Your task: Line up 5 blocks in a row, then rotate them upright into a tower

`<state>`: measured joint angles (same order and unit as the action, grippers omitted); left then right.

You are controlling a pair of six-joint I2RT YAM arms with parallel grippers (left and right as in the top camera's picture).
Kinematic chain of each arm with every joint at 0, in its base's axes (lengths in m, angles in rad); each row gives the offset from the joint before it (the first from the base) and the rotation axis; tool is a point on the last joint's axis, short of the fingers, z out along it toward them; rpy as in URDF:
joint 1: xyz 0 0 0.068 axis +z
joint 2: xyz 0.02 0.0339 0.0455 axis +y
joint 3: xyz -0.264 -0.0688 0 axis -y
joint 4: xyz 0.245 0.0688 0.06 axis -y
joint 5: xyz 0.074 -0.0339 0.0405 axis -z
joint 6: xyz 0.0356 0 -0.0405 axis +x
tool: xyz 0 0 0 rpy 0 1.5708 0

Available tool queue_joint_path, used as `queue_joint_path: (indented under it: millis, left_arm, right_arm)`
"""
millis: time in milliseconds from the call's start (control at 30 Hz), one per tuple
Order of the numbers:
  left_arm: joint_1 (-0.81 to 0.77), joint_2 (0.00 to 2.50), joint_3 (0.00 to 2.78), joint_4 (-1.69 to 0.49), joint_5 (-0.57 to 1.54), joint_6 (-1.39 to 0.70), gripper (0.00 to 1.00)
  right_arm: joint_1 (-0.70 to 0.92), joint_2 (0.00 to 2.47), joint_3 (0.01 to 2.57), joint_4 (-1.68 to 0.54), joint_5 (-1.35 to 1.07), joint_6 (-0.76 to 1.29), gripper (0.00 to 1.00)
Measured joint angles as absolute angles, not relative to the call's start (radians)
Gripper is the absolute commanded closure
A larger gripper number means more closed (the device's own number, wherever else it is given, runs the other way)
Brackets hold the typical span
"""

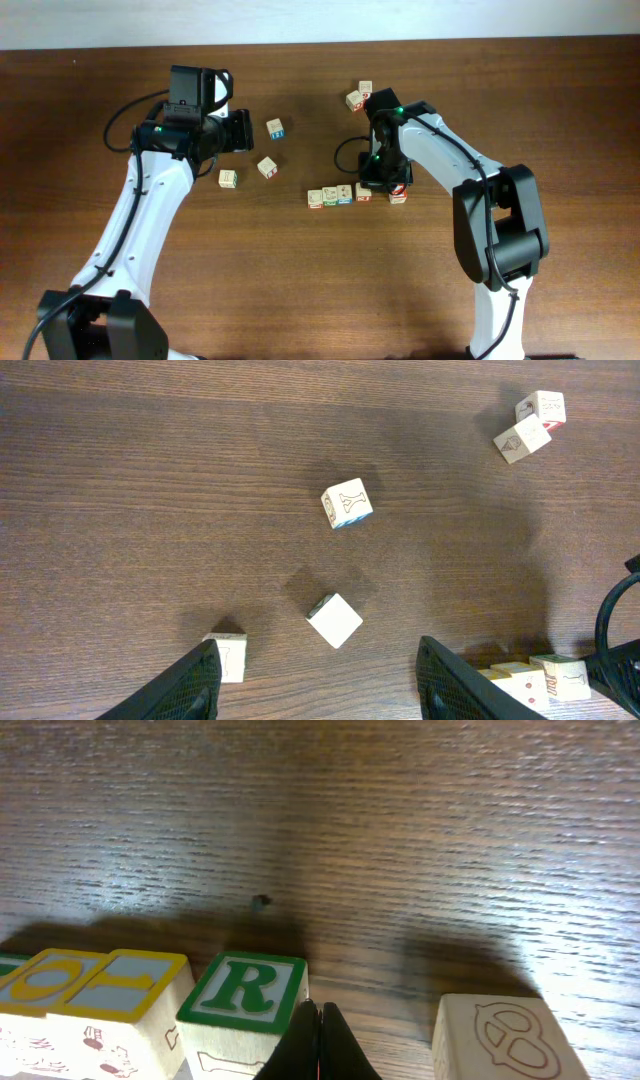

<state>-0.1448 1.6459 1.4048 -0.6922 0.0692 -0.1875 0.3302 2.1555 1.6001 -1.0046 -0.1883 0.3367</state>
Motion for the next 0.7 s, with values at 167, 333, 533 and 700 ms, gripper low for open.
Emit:
queue_joint_path:
  millis: [167,333,533,700]
  left_arm:
    - [-0.145,1.646,1.405,-0.692,0.069,-0.187,0.39]
    - [-0.145,1.646,1.405,-0.692,0.069,-0.187,0.39]
    - [-0.145,1.646,1.405,-0.692,0.069,-0.187,0.4]
    - [-0.145,1.646,1.405,-0.692,0.069,-0.187,0.39]
  right_arm:
    - [0.33,2.156,1.6,-1.004,-0.205,0.336,0.96]
    - [0.33,2.156,1.6,-0.981,-0.208,0.336,0.96]
    - [0.33,2.156,1.6,-0.971,-0.208,0.324,0.96]
    - [0.33,2.156,1.6,-0.971,-0.208,0.313,0.96]
